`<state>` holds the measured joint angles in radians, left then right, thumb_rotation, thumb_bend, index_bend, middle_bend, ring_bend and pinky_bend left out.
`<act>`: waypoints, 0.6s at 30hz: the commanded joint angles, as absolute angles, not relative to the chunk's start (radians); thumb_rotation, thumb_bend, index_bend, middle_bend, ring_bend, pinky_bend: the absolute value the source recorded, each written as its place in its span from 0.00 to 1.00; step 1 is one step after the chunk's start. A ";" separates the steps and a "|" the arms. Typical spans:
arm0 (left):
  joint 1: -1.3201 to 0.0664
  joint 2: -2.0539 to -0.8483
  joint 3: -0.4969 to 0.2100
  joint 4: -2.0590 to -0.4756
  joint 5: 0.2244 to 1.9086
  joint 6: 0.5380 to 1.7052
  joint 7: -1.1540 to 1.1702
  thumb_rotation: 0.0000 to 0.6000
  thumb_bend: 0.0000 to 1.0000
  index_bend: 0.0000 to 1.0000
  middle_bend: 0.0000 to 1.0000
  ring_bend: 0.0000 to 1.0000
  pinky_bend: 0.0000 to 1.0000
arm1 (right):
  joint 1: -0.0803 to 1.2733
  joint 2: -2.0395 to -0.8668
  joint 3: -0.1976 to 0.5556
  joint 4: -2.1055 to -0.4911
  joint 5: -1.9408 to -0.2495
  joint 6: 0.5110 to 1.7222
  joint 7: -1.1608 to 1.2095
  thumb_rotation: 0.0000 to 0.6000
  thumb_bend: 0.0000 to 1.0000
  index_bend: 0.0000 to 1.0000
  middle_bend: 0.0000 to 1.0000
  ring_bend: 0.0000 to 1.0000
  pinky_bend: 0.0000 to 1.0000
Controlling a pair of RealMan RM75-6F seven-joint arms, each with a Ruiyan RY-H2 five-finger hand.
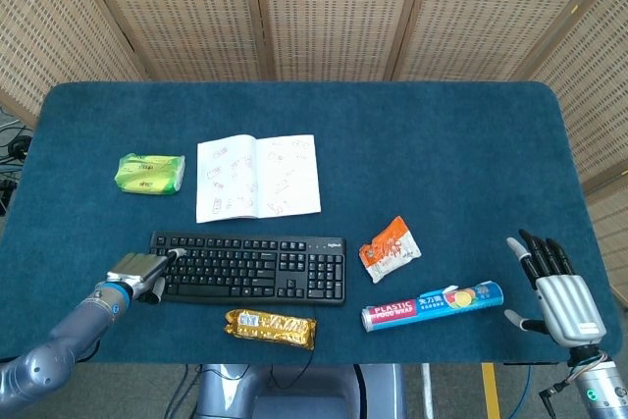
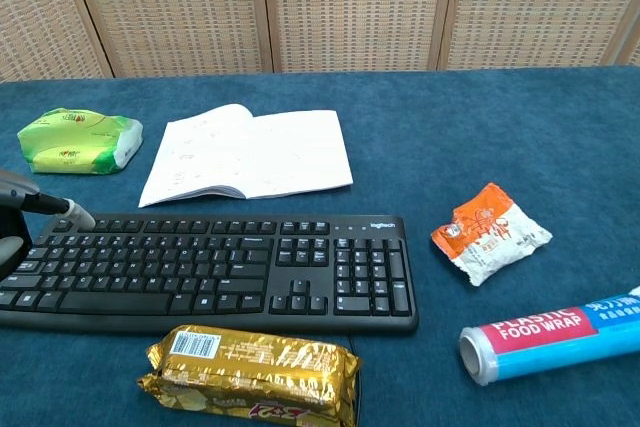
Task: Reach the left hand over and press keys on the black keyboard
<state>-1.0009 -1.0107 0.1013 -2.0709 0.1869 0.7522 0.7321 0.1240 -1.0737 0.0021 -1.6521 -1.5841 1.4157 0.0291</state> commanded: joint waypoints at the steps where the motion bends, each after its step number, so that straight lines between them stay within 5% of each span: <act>1: -1.026 -1.028 0.119 -2.061 0.163 0.761 0.727 1.00 0.79 0.00 0.61 0.63 0.38 | 0.124 -1.074 0.002 -1.652 -1.584 1.415 0.030 1.00 0.05 0.00 0.00 0.00 0.00; 18: -1.083 -1.061 0.171 -2.039 0.147 0.772 0.685 1.00 0.79 0.00 0.61 0.63 0.38 | 0.123 -1.072 0.002 -1.653 -1.587 1.419 0.032 1.00 0.05 0.00 0.00 0.00 0.00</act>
<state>-1.0815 -1.0591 0.1695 -2.0394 0.1460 0.7712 0.6865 0.1233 -1.0725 0.0017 -1.6532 -1.5874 1.4185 0.0321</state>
